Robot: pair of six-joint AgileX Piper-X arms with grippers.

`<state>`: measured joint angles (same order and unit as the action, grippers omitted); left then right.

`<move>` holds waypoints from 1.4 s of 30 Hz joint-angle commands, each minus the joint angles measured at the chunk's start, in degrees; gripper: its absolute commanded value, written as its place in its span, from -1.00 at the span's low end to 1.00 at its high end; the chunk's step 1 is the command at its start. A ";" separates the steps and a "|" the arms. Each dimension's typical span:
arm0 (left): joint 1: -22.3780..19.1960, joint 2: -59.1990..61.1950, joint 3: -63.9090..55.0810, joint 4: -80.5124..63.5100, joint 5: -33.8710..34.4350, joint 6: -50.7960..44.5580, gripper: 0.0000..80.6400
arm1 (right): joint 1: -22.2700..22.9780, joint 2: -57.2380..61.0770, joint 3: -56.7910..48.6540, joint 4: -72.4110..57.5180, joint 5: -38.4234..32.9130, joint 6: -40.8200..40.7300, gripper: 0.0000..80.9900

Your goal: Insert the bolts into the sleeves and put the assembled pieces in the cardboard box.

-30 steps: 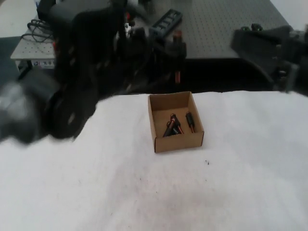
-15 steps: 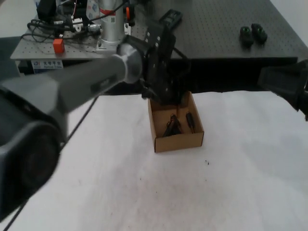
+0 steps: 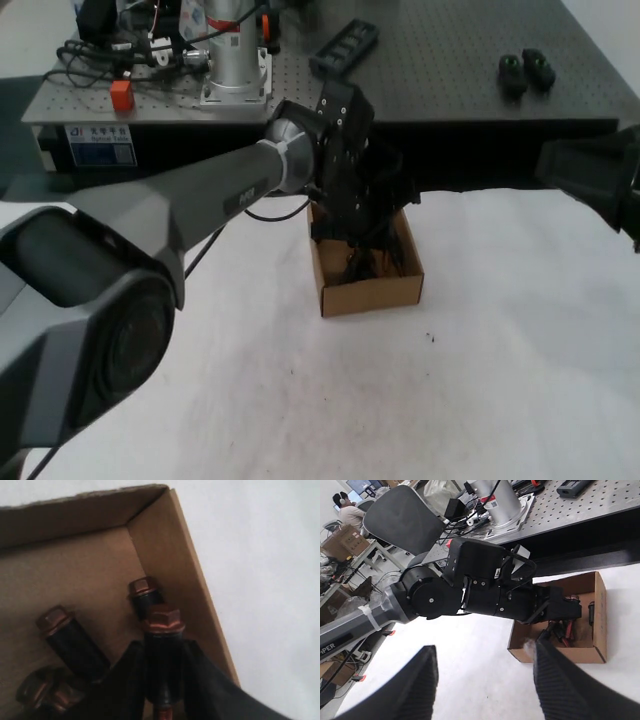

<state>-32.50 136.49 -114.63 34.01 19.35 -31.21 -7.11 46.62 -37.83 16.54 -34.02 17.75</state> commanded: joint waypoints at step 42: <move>1.42 -104.10 83.01 -0.67 -25.66 16.65 -0.98 | 7.02 -13.60 0.80 27.53 6.53 -19.05 -0.53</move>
<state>-31.14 31.10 -30.45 33.84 -5.49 -14.70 -1.35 34.80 -37.57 42.20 -27.53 0.31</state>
